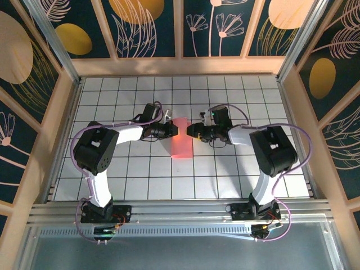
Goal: Fold a paper plane with a square sheet of paper (fold left side to right side)
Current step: First fold in half a square sheet of paper at the center of the table.
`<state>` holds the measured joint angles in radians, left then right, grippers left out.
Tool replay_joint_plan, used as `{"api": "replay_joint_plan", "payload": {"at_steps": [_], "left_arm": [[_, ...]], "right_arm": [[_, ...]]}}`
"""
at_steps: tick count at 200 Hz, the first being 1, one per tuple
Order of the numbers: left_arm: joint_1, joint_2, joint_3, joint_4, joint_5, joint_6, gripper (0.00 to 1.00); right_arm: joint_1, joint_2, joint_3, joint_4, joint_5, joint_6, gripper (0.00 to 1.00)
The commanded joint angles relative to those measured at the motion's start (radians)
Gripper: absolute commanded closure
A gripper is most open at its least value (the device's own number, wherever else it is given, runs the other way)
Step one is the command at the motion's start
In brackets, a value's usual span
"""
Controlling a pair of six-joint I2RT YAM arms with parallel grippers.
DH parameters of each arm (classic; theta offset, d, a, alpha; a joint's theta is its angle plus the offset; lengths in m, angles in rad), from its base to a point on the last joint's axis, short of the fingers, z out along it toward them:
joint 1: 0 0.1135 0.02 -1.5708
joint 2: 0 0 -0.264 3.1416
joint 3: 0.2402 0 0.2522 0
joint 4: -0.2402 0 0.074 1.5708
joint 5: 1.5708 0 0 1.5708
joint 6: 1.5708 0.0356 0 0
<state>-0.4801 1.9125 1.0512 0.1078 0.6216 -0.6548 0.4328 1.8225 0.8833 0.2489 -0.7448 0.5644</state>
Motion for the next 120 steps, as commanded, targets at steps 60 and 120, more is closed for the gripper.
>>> {"api": "replay_joint_plan", "payload": {"at_steps": [60, 120], "left_arm": [[-0.007, 0.000, 0.004, -0.007, 0.030, 0.013, 1.00], [-0.006, -0.075, -0.006, -0.048, -0.048, 0.011, 0.81]], "right_arm": [[0.041, 0.069, 0.066, 0.041, -0.046, 0.012, 0.66], [0.040, 0.053, 0.054, -0.049, 0.046, -0.012, 1.00]]}}
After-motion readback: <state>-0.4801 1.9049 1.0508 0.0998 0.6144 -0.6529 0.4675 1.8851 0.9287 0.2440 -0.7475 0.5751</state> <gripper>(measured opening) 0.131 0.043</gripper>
